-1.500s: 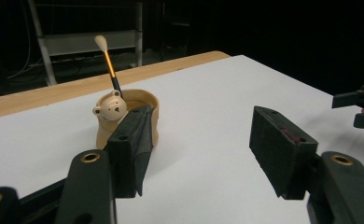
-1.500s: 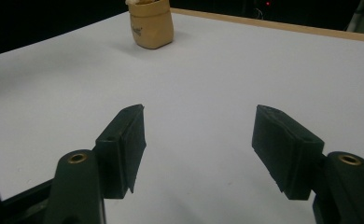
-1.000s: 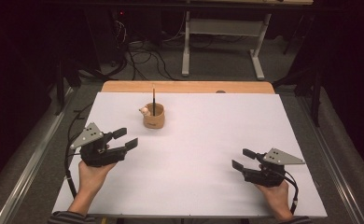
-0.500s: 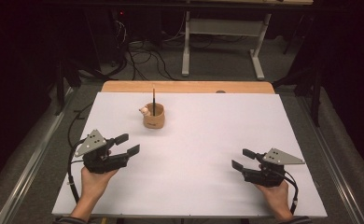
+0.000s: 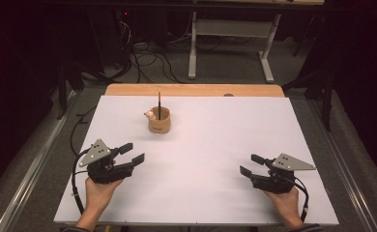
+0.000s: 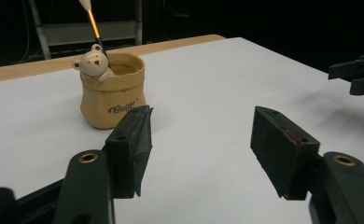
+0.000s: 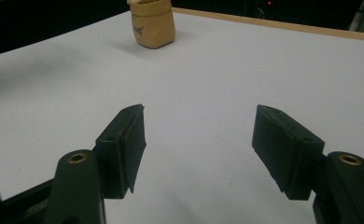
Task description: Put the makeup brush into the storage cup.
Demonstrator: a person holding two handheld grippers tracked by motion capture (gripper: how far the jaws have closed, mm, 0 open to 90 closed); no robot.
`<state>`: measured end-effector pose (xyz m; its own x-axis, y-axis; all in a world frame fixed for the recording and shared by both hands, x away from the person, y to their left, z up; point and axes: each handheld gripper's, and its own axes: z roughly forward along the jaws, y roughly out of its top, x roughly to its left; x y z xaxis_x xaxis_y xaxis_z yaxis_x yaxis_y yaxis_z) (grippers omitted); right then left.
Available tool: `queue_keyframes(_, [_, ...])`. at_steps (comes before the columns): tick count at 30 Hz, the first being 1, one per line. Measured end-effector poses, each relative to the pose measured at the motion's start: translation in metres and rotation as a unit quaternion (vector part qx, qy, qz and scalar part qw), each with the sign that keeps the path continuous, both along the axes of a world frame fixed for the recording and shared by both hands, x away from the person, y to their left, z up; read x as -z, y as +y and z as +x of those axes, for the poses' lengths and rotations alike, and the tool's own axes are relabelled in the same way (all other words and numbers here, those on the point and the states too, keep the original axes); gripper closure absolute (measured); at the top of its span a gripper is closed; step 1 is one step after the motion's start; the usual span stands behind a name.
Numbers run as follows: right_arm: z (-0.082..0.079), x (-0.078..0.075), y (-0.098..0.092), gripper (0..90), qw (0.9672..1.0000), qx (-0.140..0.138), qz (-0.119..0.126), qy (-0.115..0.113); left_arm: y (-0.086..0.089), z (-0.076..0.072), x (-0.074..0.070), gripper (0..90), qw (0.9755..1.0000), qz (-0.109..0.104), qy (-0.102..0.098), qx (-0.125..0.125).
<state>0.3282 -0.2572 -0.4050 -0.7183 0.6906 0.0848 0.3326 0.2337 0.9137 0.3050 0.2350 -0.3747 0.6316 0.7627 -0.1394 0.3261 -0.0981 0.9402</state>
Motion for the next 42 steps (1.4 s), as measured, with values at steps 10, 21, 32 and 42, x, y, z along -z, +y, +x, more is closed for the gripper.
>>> queue_keyframes(10, [0.0,0.0,0.0,36.3,1.0,0.001,-0.001,0.001,-0.002,-0.001,0.008,38.8,1.0,0.004,0.004,-0.001])
queue_keyframes(21, [-0.001,0.0,0.001,36.3,1.0,0.004,-0.001,0.003,-0.001,0.0,0.021,39.0,0.9996,0.017,0.008,-0.02])
queue_keyframes(32, [-0.001,0.001,0.001,36.4,1.0,0.004,-0.005,0.003,-0.003,0.003,0.027,38.9,0.9992,0.031,0.013,-0.023])
queue_keyframes(42, [-0.001,0.001,0.001,36.3,0.9999,0.005,-0.009,0.003,-0.004,0.006,0.029,38.8,0.9989,0.038,0.017,-0.023])
